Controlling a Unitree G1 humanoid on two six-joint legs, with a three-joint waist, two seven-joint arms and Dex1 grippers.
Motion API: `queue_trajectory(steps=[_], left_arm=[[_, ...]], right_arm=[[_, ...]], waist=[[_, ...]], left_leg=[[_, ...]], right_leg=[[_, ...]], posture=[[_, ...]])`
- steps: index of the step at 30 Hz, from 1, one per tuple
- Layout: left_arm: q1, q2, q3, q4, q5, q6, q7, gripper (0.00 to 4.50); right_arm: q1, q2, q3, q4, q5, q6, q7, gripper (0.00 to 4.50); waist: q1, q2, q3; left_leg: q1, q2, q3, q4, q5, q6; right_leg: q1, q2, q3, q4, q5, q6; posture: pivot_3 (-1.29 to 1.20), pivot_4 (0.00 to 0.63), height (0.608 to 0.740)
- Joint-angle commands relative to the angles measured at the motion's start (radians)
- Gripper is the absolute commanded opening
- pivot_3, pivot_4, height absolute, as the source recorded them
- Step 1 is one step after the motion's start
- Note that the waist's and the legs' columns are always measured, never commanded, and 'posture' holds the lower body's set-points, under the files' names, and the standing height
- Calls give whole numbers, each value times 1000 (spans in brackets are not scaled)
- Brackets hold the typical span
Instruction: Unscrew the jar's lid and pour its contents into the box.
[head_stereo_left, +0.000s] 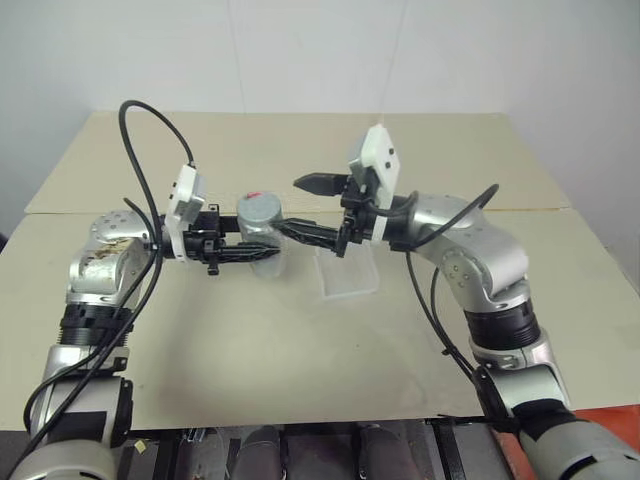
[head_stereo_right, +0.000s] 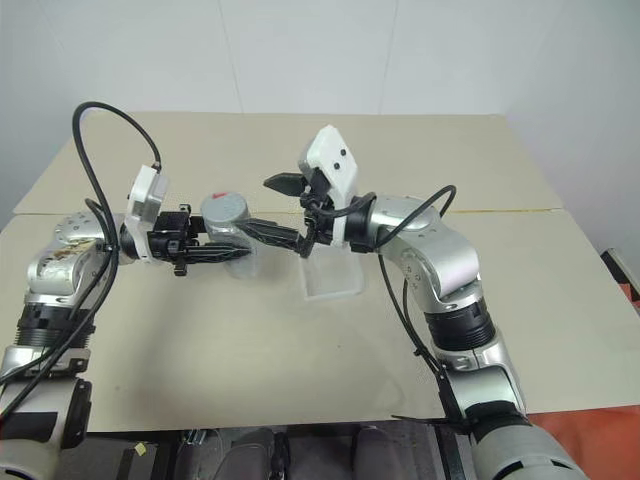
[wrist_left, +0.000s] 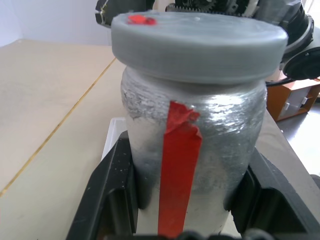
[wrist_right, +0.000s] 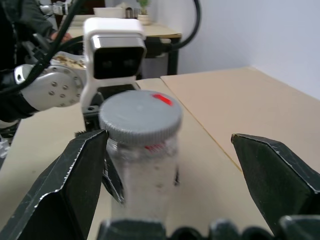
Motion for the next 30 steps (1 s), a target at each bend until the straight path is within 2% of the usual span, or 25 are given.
queue_trajectory(steps=[1,12,18,23,30], left_arm=[[-2,12,24,-35,-23,-2,-21,1936],[-8,14,24,-26,-17,-2,-26,1936],[-19,2,17,-8,-8,-8,-19,1936],[-28,-10,11,-4,-5,-8,-18,1936],[-32,-13,11,-3,-5,-9,-20,1936]], right_arm=[[-6,-12,-49,-23,11,0,-21,4476],[2,-41,-68,-31,21,5,-18,4476],[28,-76,-87,-134,124,35,53,4476],[4,-17,-50,-158,130,50,-2,4476],[-48,81,27,-95,40,23,-89,4476]], waist=[[0,0,0],[0,0,0],[2,0,0],[-2,0,0],[-1,0,0]], left_leg=[[0,0,0,0,0,0],[0,0,0,0,-1,1],[0,0,-1,0,-2,3],[1,0,-3,0,-1,2],[0,0,-3,0,-1,2]], right_leg=[[0,0,0,0,0,0],[0,0,0,0,0,0],[0,0,0,-1,0,0],[0,0,1,0,0,0],[0,0,0,0,0,0]], posture=[[0,150,740],[0,150,740],[0,150,740],[0,150,740],[0,150,740]])
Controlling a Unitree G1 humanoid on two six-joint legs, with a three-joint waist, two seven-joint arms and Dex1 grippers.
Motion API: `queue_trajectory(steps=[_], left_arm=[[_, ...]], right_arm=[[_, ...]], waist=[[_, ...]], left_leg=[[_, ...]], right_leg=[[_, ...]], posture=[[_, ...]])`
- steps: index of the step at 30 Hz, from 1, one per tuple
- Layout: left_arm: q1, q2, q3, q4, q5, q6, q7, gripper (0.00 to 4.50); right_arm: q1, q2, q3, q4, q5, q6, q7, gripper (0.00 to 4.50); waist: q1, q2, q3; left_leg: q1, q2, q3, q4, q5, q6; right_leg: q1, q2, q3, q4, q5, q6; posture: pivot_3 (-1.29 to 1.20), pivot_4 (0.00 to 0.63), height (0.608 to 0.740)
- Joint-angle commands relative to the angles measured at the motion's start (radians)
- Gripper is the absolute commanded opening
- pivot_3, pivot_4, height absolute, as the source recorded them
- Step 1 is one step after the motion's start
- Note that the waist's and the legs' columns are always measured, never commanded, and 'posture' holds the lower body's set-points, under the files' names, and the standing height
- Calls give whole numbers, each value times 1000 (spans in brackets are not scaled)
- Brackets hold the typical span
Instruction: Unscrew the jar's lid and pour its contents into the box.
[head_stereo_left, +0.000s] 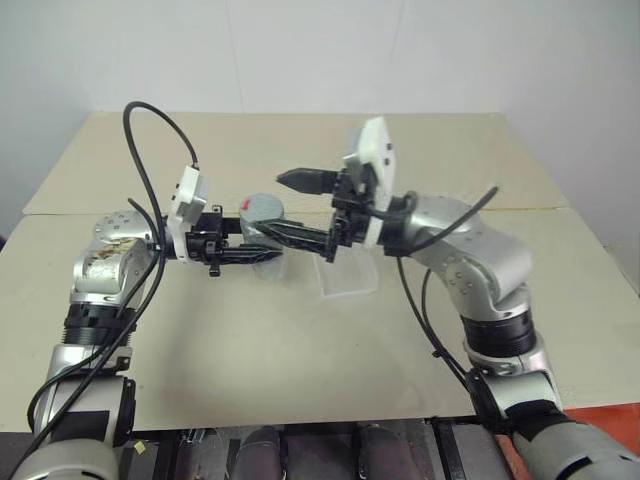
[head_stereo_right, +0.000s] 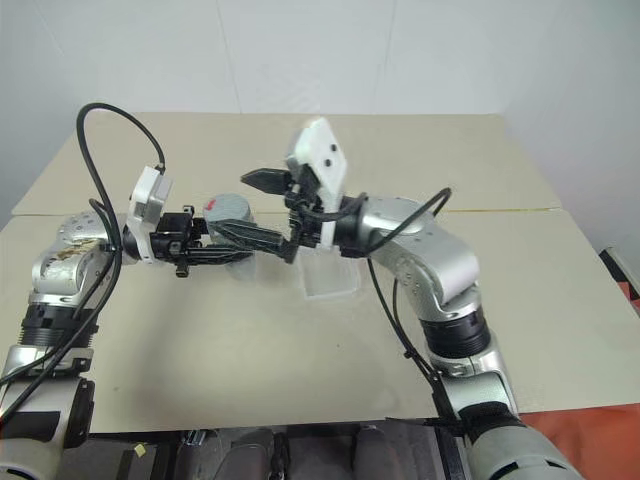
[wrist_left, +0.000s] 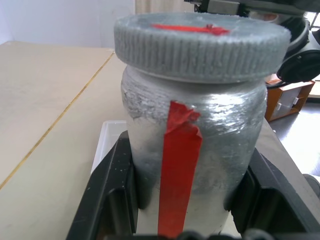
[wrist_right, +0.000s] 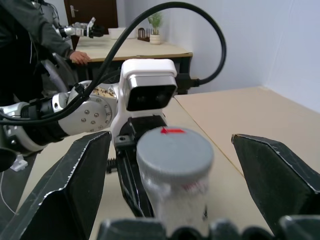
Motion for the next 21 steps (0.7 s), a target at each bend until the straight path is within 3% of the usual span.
queue_trajectory(steps=[1,21], left_arm=[[-23,4,16,-9,-7,-9,-3,1936],[-6,12,25,-25,-13,-9,3,1936]], right_arm=[[-38,27,13,16,-43,-31,-37,4476],[-66,86,29,97,-102,-43,-17,4476]], waist=[[0,0,0],[0,0,0]], left_leg=[[0,0,0,0,0,0],[0,0,1,0,1,-3]], right_leg=[[0,0,0,0,0,0],[0,0,0,0,0,0]], posture=[[0,150,740],[0,150,740]])
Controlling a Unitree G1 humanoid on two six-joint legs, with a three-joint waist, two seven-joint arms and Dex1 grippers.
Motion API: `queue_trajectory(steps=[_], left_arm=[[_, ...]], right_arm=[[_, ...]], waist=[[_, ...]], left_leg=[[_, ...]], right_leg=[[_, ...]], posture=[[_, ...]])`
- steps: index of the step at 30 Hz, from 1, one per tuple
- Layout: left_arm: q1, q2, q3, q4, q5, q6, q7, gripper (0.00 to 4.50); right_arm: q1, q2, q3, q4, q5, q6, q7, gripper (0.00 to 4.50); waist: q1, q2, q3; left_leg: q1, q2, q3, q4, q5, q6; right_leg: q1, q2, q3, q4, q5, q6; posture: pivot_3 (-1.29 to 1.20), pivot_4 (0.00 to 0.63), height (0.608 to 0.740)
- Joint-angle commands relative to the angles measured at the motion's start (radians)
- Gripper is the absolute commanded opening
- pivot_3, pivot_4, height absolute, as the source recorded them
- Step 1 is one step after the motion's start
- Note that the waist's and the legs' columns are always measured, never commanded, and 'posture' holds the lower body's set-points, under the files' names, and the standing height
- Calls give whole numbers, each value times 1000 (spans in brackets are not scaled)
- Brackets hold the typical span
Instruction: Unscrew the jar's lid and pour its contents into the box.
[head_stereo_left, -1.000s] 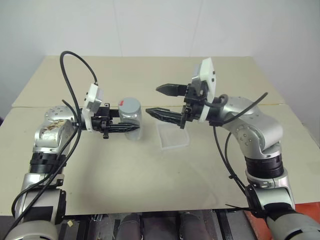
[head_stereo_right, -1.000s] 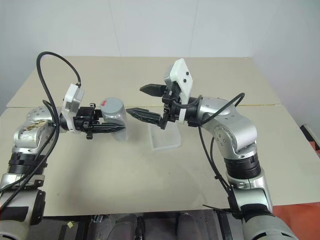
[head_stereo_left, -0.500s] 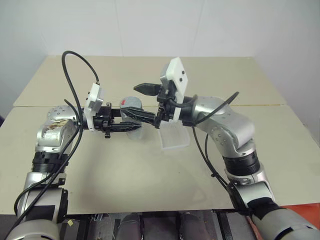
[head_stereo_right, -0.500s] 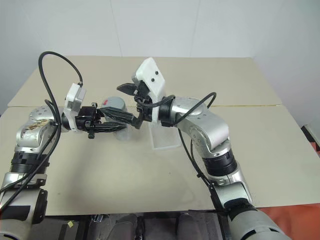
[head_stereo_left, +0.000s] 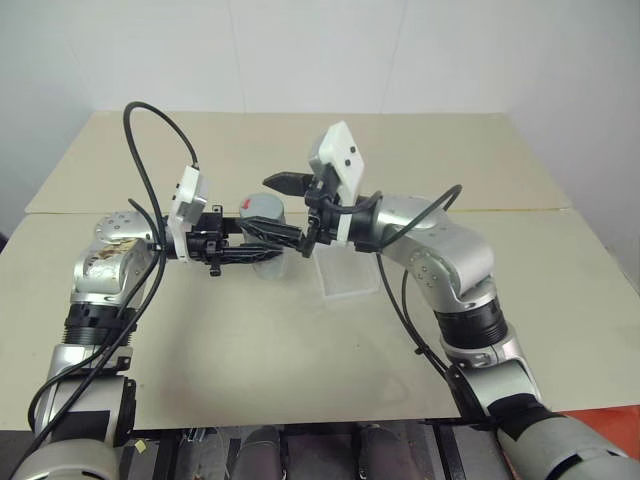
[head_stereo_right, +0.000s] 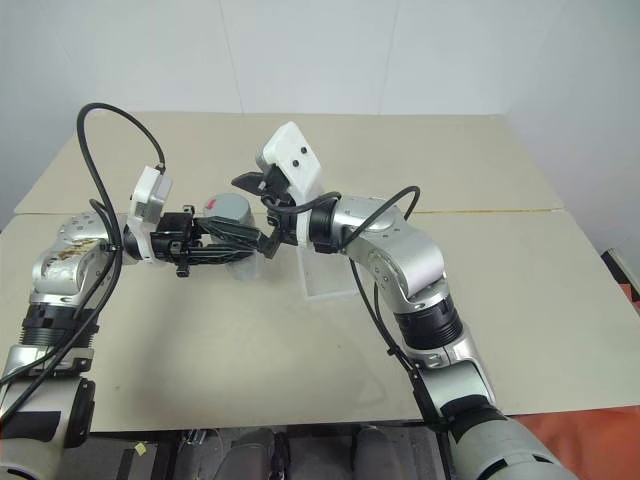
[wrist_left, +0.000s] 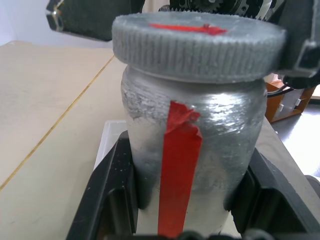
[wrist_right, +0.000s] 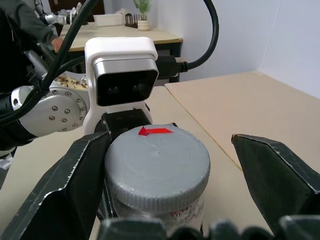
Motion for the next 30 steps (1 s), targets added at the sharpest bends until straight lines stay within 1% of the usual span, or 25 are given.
queue_trajectory(steps=[1,4,6,8,10,11,19,24,30], left_arm=[[-6,12,25,-27,-13,-9,-3,1936],[-4,15,26,-28,-14,-7,-5,1936],[-3,17,26,-30,-14,-6,-6,1936],[-2,19,25,-32,-14,-6,-6,1936],[-1,20,24,-33,-14,-6,-6,1936],[0,20,24,-34,-15,-6,-6,1936],[1,21,18,-34,-15,-4,-16,1936],[9,16,12,-43,-25,-8,-53,1936],[51,21,-1,-62,-15,-5,-77,1936]], right_arm=[[-31,7,-12,-20,0,-35,9,4476],[-31,11,-15,-18,0,-35,15,4476],[-31,13,-16,-17,0,-36,17,4067],[-31,14,-17,-17,0,-36,19,3580],[-30,15,-20,-17,-2,-38,21,2952],[-30,16,-20,-17,-3,-39,23,2779],[-30,8,-36,-5,17,-57,66,2780],[-42,-26,-72,69,90,-115,248,2780],[-84,-57,-98,113,114,-151,331,2780]], waist=[[0,0,0],[0,0,0],[0,0,0],[0,0,0],[0,0,0],[0,0,0],[0,0,0],[0,0,0],[-1,0,0]], left_leg=[[0,0,0,0,0,0],[0,0,0,0,0,0],[0,0,0,0,0,0],[0,0,0,0,0,0],[0,0,0,0,0,0],[0,0,0,0,0,0],[0,0,0,0,0,0],[0,0,1,0,0,0],[0,0,1,0,0,1]], right_leg=[[0,0,0,0,0,0],[0,0,0,0,0,0],[0,0,0,0,0,0],[0,0,0,0,0,0],[0,0,0,0,0,0],[0,0,0,0,0,0],[0,0,0,0,0,0],[0,0,0,0,0,0],[0,0,0,0,0,0]], posture=[[0,150,740],[0,150,740],[0,150,740],[0,150,740],[0,150,740],[0,150,740],[0,150,740],[0,150,740],[0,150,740]])
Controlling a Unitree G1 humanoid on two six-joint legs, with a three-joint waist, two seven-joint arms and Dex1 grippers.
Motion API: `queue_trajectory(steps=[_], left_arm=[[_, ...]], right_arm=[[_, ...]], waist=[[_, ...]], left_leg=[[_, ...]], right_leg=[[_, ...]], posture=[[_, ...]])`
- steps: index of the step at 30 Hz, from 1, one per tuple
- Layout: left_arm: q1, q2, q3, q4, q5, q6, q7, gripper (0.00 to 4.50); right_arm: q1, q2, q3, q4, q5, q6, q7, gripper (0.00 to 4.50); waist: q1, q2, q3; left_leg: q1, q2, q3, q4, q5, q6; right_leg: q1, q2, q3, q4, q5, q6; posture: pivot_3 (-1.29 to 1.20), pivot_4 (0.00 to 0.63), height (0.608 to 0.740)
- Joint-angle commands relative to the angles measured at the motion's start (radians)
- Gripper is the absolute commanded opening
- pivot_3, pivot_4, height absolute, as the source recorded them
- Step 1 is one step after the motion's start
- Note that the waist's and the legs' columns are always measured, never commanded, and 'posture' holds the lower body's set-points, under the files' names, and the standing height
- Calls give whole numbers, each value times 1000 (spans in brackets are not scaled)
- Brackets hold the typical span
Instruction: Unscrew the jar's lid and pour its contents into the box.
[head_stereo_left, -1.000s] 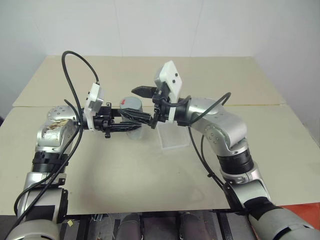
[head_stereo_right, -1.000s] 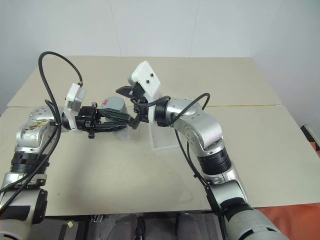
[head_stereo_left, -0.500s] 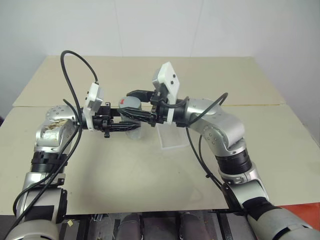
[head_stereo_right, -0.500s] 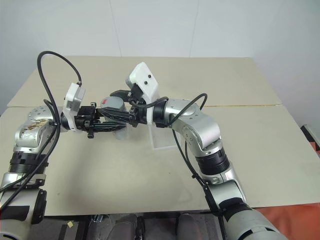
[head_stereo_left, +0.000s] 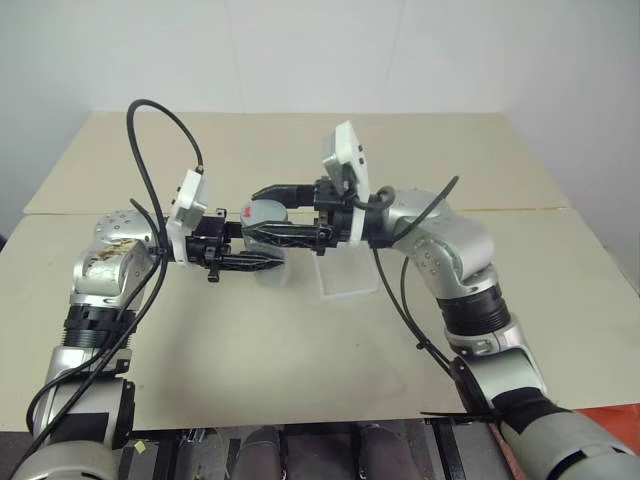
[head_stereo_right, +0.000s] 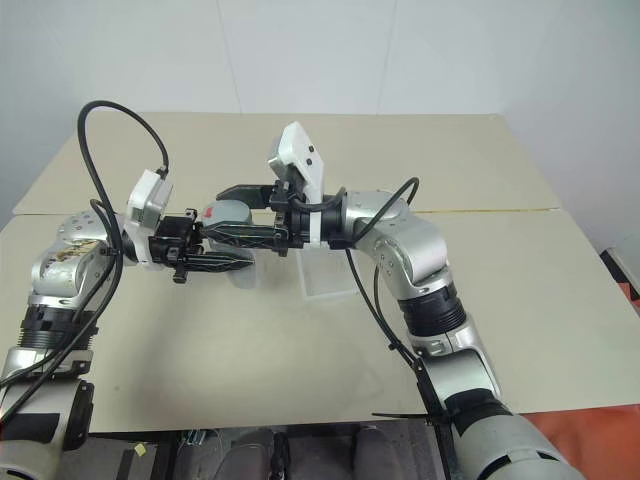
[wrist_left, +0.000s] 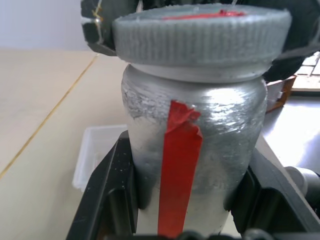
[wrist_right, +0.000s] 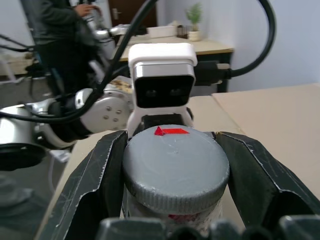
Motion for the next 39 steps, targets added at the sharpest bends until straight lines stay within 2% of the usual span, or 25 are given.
queue_trajectory(steps=[1,10,13,19,22,25,29,31,35,39], left_arm=[[37,13,-3,-7,8,-10,-8,1936],[74,-1,-3,0,31,-51,18,1936],[49,9,24,22,29,-68,34,1936],[0,13,85,77,17,-80,74,1936],[-24,-2,105,106,14,-88,105,1936],[-40,-28,111,122,21,-102,147,1936],[-47,-61,100,121,30,-113,177,1936],[-47,-73,95,117,34,-114,187,1936],[-36,-83,88,95,31,-106,192,1936],[-18,-89,80,75,40,-106,211,1936]], right_arm=[[-38,-21,-62,-25,30,-53,35,2780],[3,-101,-124,-79,17,-51,5,2780],[97,-175,-174,-122,-21,-45,-65,2780],[362,-256,-313,-224,-112,-33,-313,2780],[506,-252,-376,-264,-170,-25,-453,2780],[568,-227,-350,-234,-261,-15,-586,2780],[559,-147,-304,-86,-375,-64,-743,2780],[524,-97,-324,9,-387,-82,-809,2780],[509,-69,-303,106,-411,-152,-818,2780],[550,-83,-291,48,-391,-101,-777,4041]], waist=[[-1,0,0],[4,0,0],[11,0,0],[14,0,0],[14,0,0],[10,0,0],[-4,0,0],[-6,0,0],[-4,0,0],[1,0,0]], left_leg=[[0,0,0,0,0,0],[0,0,0,0,0,0],[-1,0,0,0,0,1],[-1,-1,2,0,-1,2],[-1,0,2,0,-1,2],[0,-1,3,0,-1,2],[2,0,2,0,-1,1],[3,-1,2,-1,0,1],[1,-1,3,-1,2,-2],[0,-1,2,-1,2,-3]], right_leg=[[0,0,0,0,0,0],[0,0,0,0,0,0],[0,-1,-1,-1,0,0],[0,-1,0,-1,0,0],[1,-1,-1,-2,0,0],[1,-1,1,-2,0,0],[2,0,2,0,0,0],[2,0,2,0,0,0],[1,0,3,-1,0,0],[1,0,2,-4,0,0]], posture=[[0,150,740],[0,150,740],[0,150,740],[0,150,740],[0,150,740],[0,150,740],[0,150,740],[0,150,740],[0,150,740],[0,150,740]])
